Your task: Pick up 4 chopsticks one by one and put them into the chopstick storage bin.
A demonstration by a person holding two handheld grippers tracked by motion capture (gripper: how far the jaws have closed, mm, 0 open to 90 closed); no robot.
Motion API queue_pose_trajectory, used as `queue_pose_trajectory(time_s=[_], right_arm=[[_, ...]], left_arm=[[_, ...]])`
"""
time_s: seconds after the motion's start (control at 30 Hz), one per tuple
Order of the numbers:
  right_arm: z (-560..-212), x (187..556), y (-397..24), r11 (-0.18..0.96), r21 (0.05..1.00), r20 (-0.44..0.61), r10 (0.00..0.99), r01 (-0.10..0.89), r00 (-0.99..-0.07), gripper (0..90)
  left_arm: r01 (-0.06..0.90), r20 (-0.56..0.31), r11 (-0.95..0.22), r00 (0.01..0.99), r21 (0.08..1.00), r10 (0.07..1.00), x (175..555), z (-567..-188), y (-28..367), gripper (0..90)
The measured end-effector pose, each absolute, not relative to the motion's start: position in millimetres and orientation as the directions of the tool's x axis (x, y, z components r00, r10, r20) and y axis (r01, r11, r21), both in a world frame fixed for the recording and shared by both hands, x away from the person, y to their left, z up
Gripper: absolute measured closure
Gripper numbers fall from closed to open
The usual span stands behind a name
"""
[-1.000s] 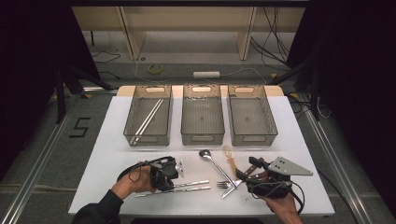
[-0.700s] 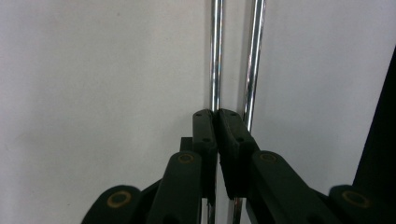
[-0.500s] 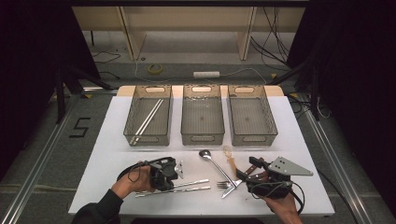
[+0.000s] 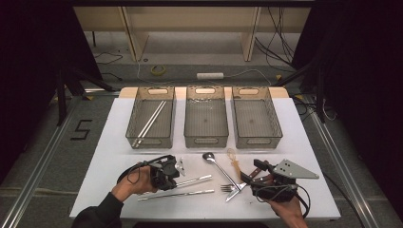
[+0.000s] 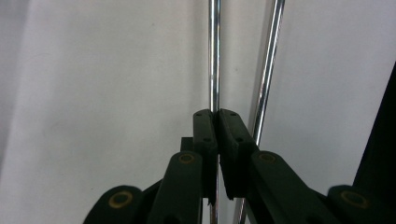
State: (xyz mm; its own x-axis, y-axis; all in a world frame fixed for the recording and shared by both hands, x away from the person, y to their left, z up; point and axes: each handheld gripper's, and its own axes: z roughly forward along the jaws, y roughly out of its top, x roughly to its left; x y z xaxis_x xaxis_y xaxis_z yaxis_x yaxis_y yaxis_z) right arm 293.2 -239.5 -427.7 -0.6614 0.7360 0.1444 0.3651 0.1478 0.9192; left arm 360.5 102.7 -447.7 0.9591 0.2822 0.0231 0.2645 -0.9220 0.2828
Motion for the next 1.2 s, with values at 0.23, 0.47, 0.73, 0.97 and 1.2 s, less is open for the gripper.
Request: queue_pose_trajectory(time_s=[0.23,0.47,0.73,0.97,1.2], right_arm=[[-428,293,-240,0.147,0.919,0.145,0.736,0.365,-0.661,31.3],[-428,293,-240,0.146,0.919,0.145,0.737,0.366,-0.661,31.3],[-428,293,-240,0.148,0.919,0.144,0.737,0.366,-0.660,31.2],[-428,293,-240,0.148,0.918,0.145,0.739,0.368,-0.658,31.2],[-428,294,-240,0.146,0.918,0.146,0.741,0.370,-0.655,31.2]], left_arm=[[0.317,0.012,-0.889,0.940,0.330,0.340,362,-435,109,85.3],[0.351,0.022,-0.862,0.923,0.365,0.385,365,-423,116,85.3],[0.400,0.024,-0.806,0.890,0.436,0.455,371,-405,131,85.3],[0.448,0.022,-0.750,0.852,0.487,0.523,379,-395,146,85.3],[0.497,0.018,-0.678,0.800,0.541,0.600,390,-384,164,85.3]])
